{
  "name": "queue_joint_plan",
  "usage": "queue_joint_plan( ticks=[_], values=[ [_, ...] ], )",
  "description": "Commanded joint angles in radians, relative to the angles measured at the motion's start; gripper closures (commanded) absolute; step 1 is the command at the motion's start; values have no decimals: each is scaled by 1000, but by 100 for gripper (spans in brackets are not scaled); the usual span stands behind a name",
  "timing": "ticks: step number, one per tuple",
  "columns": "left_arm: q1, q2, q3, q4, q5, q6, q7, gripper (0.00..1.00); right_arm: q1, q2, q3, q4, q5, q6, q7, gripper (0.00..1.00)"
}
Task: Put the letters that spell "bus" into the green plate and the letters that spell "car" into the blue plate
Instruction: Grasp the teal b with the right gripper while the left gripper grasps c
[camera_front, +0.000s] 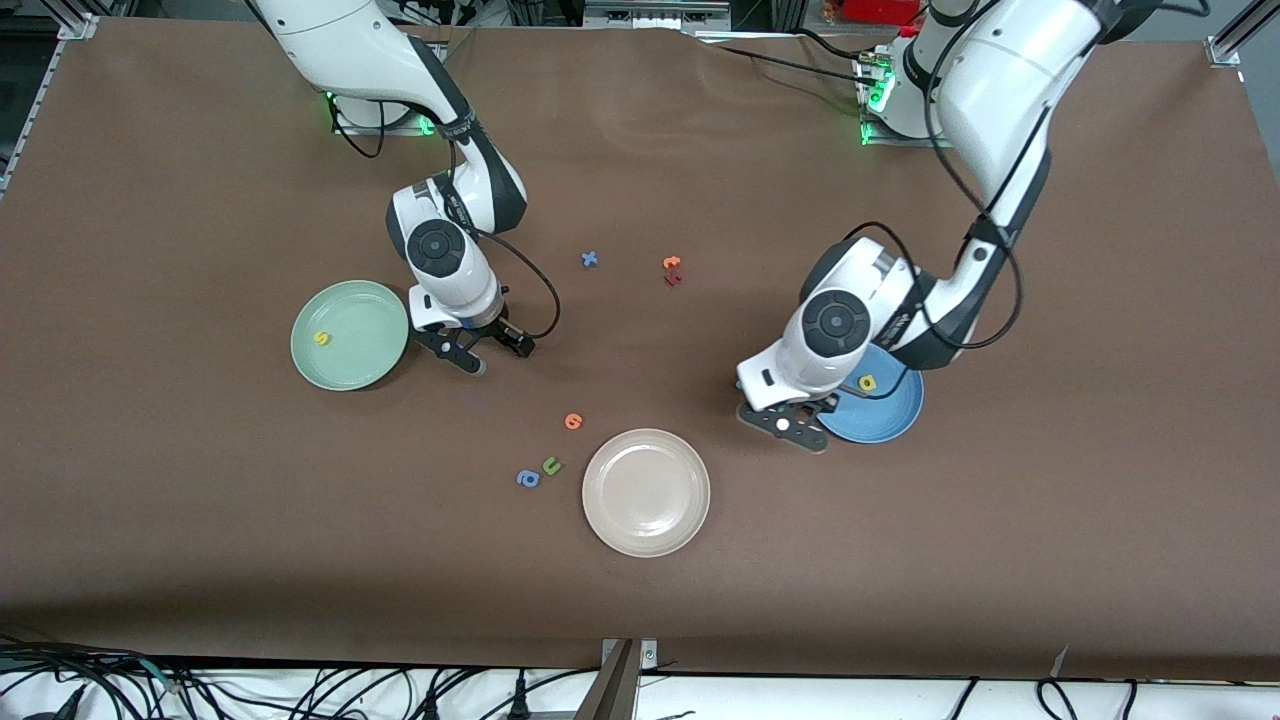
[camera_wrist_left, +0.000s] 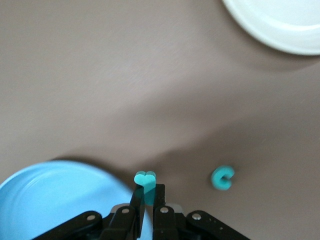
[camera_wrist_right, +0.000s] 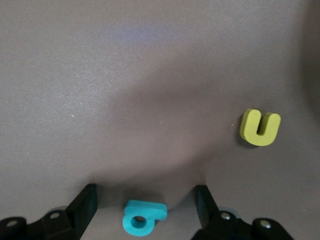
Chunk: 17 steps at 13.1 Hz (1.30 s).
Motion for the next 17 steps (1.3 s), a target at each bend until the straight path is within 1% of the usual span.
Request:
queue_joint_plan(
  ticks=[1,2,3,4,6,7,9,10,11,12,13,14,16,17],
  values=[
    [80,-13,-3,-47,22,-60,161,91,8,10,-2,11,14,12,19,32],
    [116,-13,-3,-62,22,-68,227,90,9,12,-2,13,16,12,19,30],
    [124,-16,-3,-87,23,-71,229,68,13,10,0,13,17,12,19,29],
    [124,-17,-3,-90,26,-71,224,1,16,9,2,11,17,12,22,29],
    [108,-27,-14,-87,22,-72,170,0,17,9,15,11,17,11,42,29],
    [89,-26,-37,-76,19,-72,92,0,17,9,15,11,17,11,42,29],
    [35,-18,-40,-59,5,-57,-36,0,17,7,28,11,17,9,51,30],
    [7,-3,-40,-35,-18,-54,-82,0,16,7,28,11,17,9,49,33],
    [-17,16,-39,-27,-38,-15,-110,0,16,7,26,11,17,9,39,44],
    [-34,28,-39,-36,-44,66,-136,0,14,7,26,11,16,9,37,52],
    [-51,48,-39,-47,-43,125,-153,3,14,9,26,11,16,8,34,62],
    [-56,71,-37,-45,-34,159,-157,9,14,9,26,11,16,8,32,76],
    [-57,89,-37,-49,-21,196,-158,22,14,9,26,11,16,5,34,97],
    [-60,94,-37,-49,-1,196,-156,25,14,4,26,14,16,3,34,98]
  ],
)
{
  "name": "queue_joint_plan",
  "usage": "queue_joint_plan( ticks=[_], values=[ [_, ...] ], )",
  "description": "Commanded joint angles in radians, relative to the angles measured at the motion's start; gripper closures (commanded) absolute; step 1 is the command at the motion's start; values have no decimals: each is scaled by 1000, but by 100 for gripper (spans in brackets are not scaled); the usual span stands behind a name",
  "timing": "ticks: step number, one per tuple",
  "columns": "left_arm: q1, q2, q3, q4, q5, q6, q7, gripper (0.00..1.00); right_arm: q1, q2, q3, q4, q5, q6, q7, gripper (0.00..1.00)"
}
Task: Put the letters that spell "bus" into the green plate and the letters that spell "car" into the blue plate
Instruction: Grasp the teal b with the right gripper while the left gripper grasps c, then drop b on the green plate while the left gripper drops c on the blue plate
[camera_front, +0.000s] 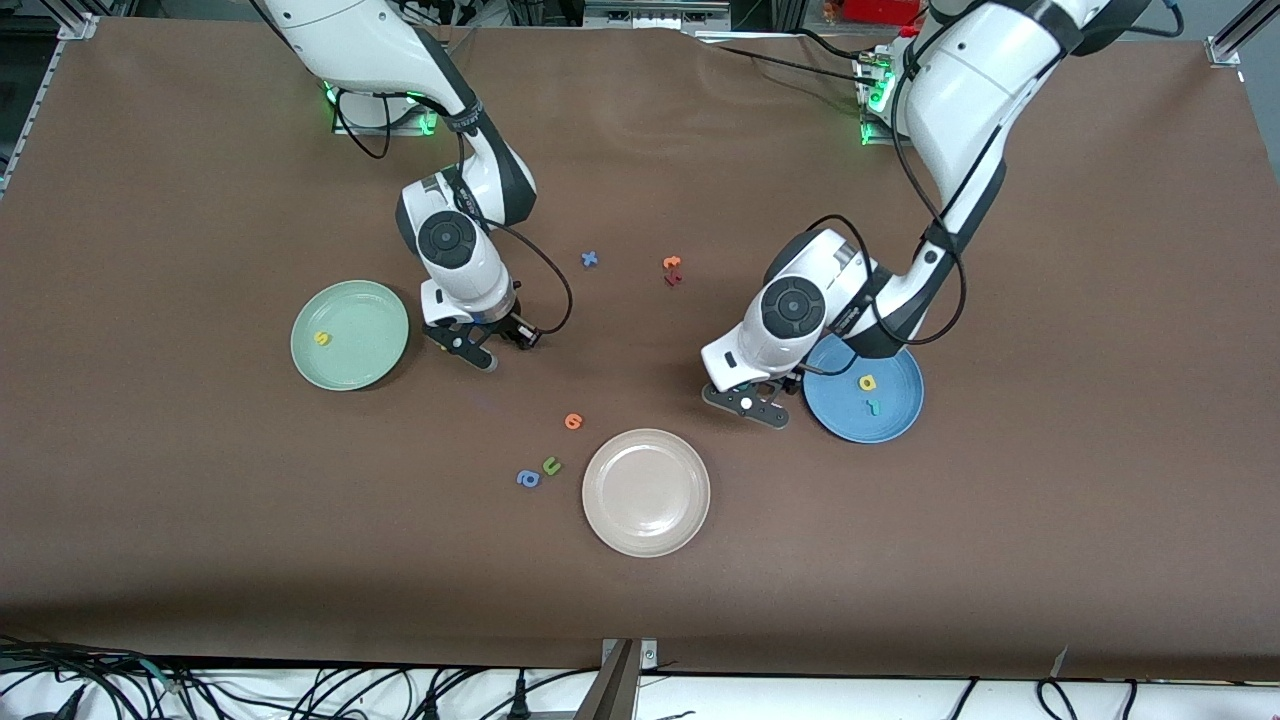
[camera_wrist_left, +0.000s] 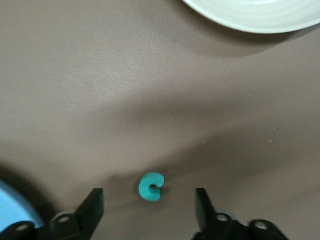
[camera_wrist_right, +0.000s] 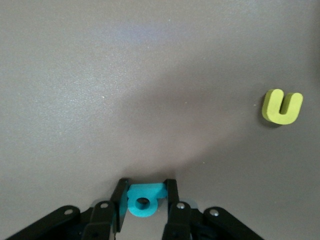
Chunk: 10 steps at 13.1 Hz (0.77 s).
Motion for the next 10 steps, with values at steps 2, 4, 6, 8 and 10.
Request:
queue_joint_plan(
  ticks=[2,4,6,8,10],
  values=[
    [-13,34,7,7,65,13,-5,26,-2,-27,-5,19,12,-73,-5,98],
    [-15,36,7,-1,85,13,-5,45,-5,-75,-63,108,12,-309,-73,98],
    [-15,32,5,1,83,13,-5,77,-5,-116,-152,157,15,-492,-231,98],
    [-9,20,5,5,83,0,1,86,-5,-142,-255,154,15,-567,-438,98],
    [0,-9,5,15,83,-46,4,86,-6,-138,-350,133,17,-588,-633,98]
  ],
)
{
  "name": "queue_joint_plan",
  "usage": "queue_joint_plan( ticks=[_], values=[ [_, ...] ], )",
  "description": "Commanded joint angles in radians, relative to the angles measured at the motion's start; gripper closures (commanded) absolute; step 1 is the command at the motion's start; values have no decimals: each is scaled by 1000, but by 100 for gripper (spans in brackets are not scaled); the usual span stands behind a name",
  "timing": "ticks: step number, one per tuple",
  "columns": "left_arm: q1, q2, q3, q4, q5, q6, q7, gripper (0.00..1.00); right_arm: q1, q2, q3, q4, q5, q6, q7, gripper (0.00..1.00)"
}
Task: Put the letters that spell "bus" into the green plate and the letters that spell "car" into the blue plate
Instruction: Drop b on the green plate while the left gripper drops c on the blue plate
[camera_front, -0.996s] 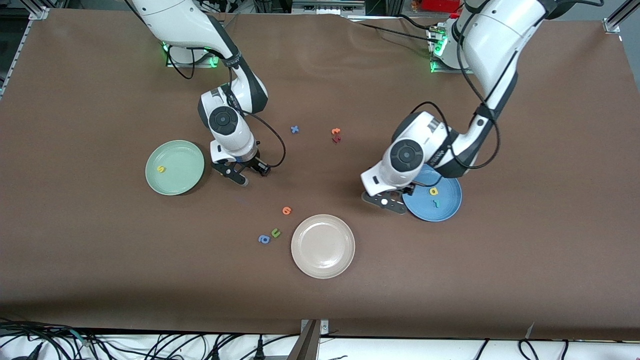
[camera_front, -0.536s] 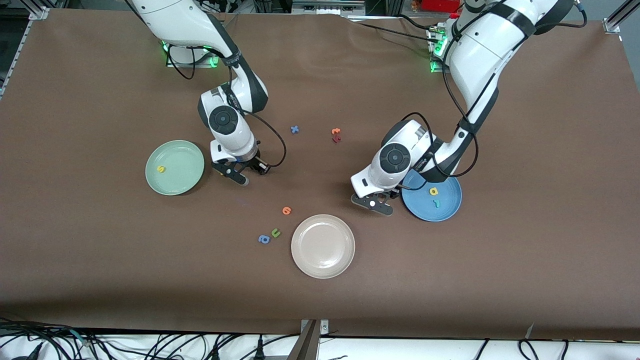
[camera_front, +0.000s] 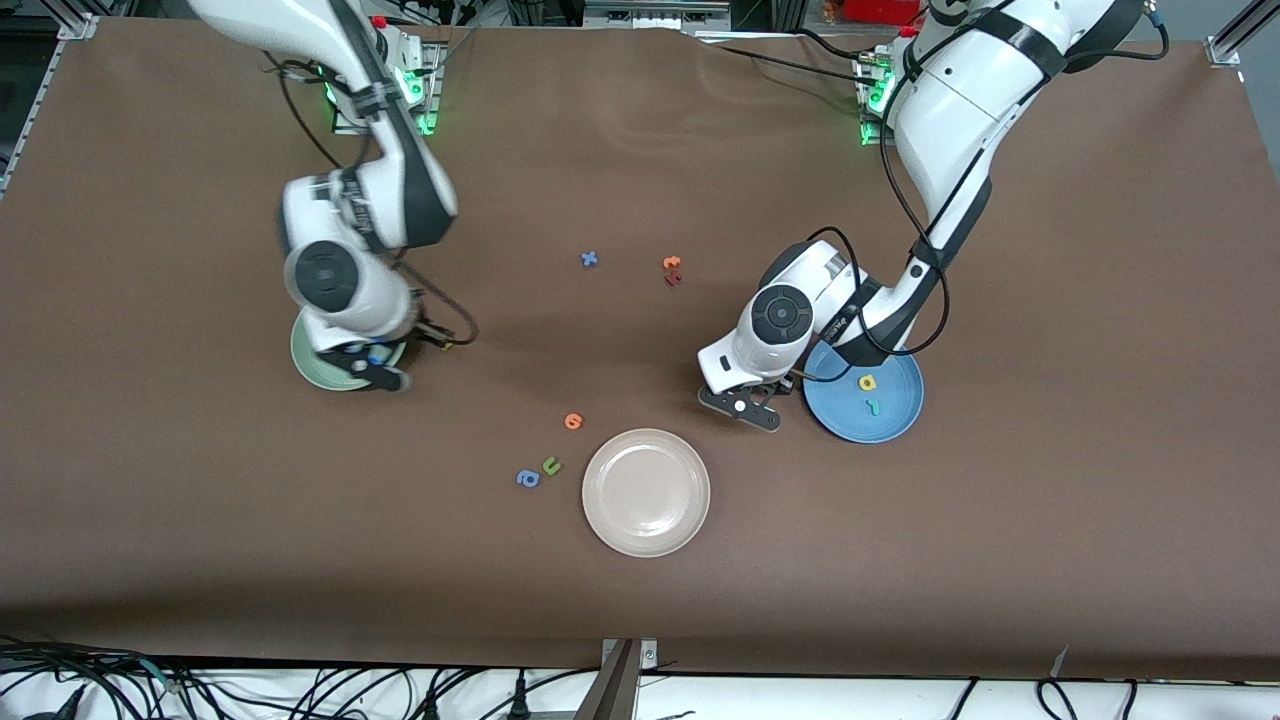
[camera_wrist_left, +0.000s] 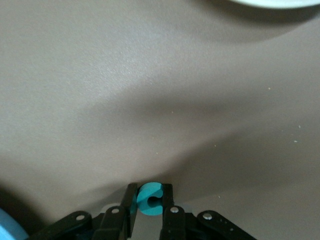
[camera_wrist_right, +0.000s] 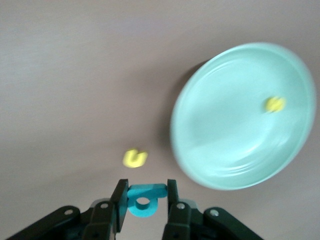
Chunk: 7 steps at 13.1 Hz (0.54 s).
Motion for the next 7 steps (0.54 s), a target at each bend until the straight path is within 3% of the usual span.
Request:
queue_joint_plan(
  ticks=[1,3,5,6,7],
  values=[
    [8,-61,2,9,25,-87,4,86,-1,9,-102,-46,16,0,-243,98],
    [31,-111,2,10,25,-165,27,86,-51,27,-112,-98,21,54,-364,98],
    [109,-133,2,8,24,-236,195,84,-76,55,-112,-174,111,155,-485,98],
    [139,-133,2,5,22,-257,273,76,-83,76,-112,-180,160,168,-547,97],
    [159,-132,5,-3,24,-271,315,43,-87,89,-113,-180,180,171,-576,96]
  ],
)
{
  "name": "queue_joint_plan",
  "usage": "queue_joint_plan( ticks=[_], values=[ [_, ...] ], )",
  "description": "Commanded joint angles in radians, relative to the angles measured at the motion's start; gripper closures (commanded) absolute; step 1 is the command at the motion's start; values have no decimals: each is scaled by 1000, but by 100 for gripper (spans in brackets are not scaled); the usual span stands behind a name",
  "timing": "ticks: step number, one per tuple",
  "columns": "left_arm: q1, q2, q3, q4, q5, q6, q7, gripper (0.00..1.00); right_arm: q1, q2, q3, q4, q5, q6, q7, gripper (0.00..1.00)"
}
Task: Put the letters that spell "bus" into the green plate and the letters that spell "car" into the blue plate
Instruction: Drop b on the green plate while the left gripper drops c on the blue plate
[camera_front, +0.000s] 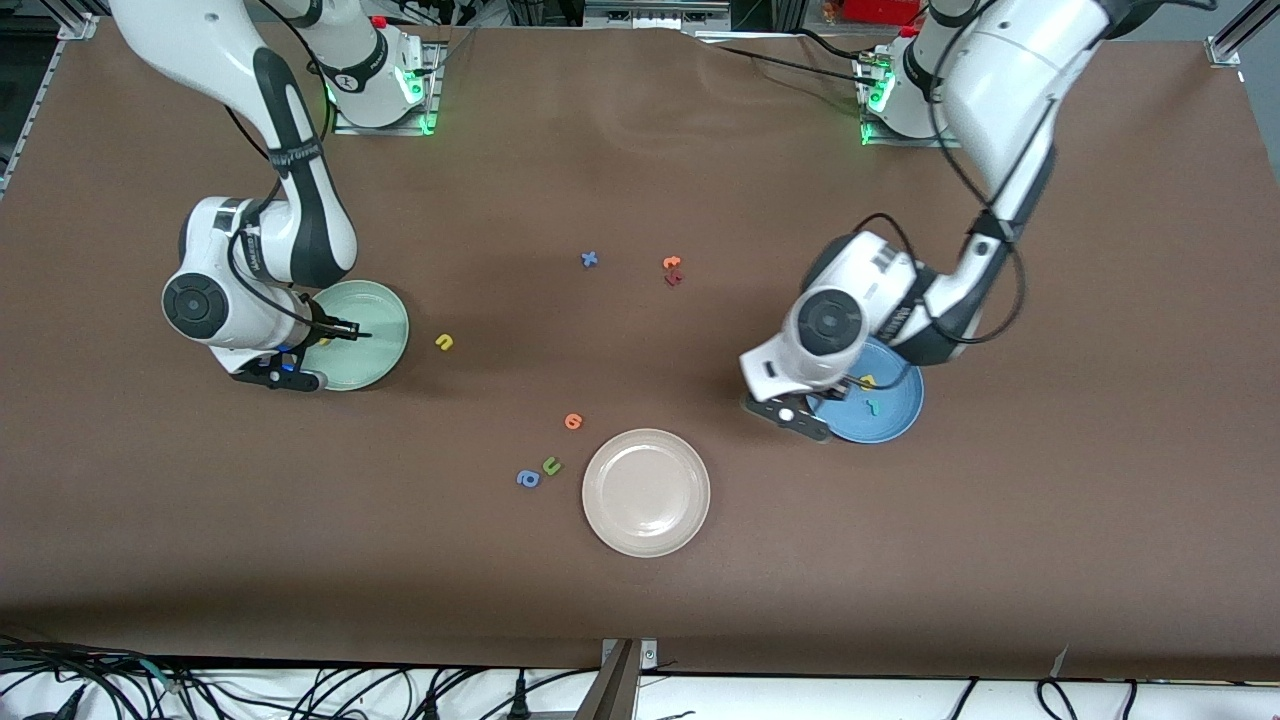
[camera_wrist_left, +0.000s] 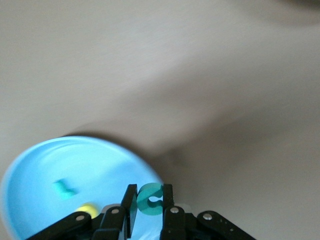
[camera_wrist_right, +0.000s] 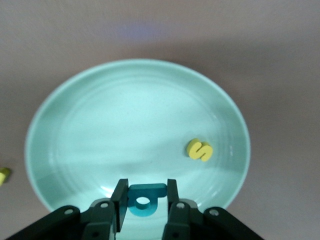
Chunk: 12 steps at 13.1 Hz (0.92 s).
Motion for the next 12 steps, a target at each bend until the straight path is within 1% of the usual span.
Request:
queue_joint_plan(
  ticks=[1,2,3,4,5,7,8,10,11,12],
  values=[
    [65,-10,-5,-30,23,-25,99,0,-3,25,1,-14,57,29,-75,87],
    [62,-13,-8,-30,22,-31,92,0,-3,25,1,-13,57,28,-75,49],
    [58,-25,-9,-30,13,-32,87,0,-3,22,1,-11,57,23,-74,6],
    [56,-39,-9,-28,11,-34,89,0,-3,13,1,-5,57,11,-66,2],
    [58,-63,-11,-25,2,-52,90,0,0,-11,3,2,57,-13,-55,2],
    [55,-146,-11,-14,-70,-135,87,0,22,-50,24,44,57,-104,103,2],
    [58,-194,-9,-14,-110,-172,86,0,38,-55,52,53,57,-110,194,2],
    [58,-290,-9,-11,-128,-262,20,0,61,-56,107,62,57,-57,366,2],
    [58,-342,-12,-10,-132,-309,-25,0,78,-47,121,59,57,3,444,3],
    [58,-388,-9,13,-156,-360,-49,0,111,-29,129,59,57,59,530,3]
  ],
)
